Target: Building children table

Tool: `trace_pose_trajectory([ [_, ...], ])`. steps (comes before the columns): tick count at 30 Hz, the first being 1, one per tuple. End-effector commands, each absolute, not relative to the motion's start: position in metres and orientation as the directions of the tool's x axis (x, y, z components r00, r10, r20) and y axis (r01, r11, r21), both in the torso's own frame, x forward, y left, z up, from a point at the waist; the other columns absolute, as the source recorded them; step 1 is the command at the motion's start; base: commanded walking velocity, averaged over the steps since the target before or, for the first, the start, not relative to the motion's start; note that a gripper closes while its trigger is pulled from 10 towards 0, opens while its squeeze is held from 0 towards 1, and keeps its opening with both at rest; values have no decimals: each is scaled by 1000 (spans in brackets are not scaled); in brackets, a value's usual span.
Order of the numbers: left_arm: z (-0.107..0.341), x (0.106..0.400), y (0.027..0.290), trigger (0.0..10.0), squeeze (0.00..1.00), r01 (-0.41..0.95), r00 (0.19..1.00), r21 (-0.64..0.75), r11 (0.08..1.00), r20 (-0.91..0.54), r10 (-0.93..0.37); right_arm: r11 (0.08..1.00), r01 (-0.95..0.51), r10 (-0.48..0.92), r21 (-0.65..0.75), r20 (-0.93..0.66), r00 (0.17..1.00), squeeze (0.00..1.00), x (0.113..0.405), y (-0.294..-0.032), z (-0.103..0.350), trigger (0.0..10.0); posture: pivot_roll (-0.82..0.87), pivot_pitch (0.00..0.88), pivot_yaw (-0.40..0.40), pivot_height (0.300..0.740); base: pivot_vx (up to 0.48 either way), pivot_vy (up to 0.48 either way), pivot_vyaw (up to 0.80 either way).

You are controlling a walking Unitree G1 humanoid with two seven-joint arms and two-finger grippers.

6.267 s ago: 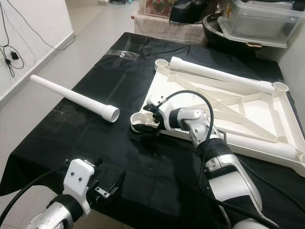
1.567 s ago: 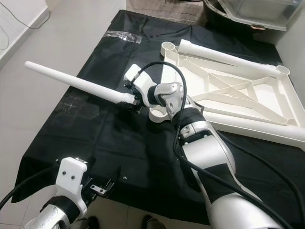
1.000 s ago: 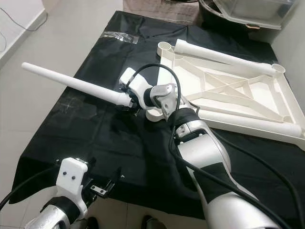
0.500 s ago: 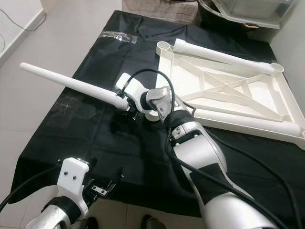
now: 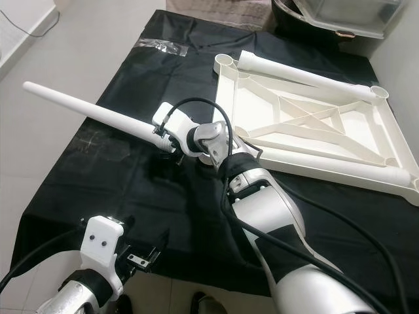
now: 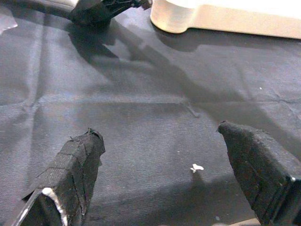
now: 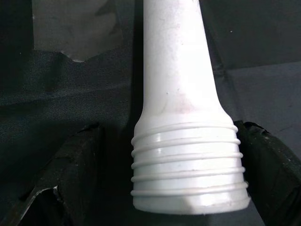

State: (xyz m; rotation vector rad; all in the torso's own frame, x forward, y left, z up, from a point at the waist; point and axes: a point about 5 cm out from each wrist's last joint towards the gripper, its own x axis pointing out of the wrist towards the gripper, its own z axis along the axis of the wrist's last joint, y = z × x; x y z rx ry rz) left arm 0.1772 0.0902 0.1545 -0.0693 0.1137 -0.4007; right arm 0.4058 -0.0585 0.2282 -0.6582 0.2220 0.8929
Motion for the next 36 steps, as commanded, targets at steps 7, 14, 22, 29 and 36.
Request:
trace_pose_trajectory([
  [7,156,173,86,10000,0,386,913,-106,916,-101,-396,465,-768,624,-441,-452,637,0,406,-58,223,0,55,276,-167,740,0,0,0],
  [14,156,174,87,10000,0,382,915,-107,918,-97,-392,485,-755,624,-442,-430,652,0,407,-56,224,0,51,274,-169,740,0,0,0],
  [22,153,180,89,10000,0,365,922,-111,924,-97,-376,590,-749,686,-300,-303,662,0,408,-59,231,0,66,242,-161,740,0,0,0],
  [29,149,187,95,10000,0,348,928,-112,931,-102,-359,647,-760,752,-62,-109,650,0,408,-73,242,0,76,200,-139,740,0,0,0],
  [36,149,206,119,10000,0,273,954,-181,945,-74,-290,530,-816,833,230,40,552,0,397,-100,234,0,86,128,-110,740,0,0,0],
])
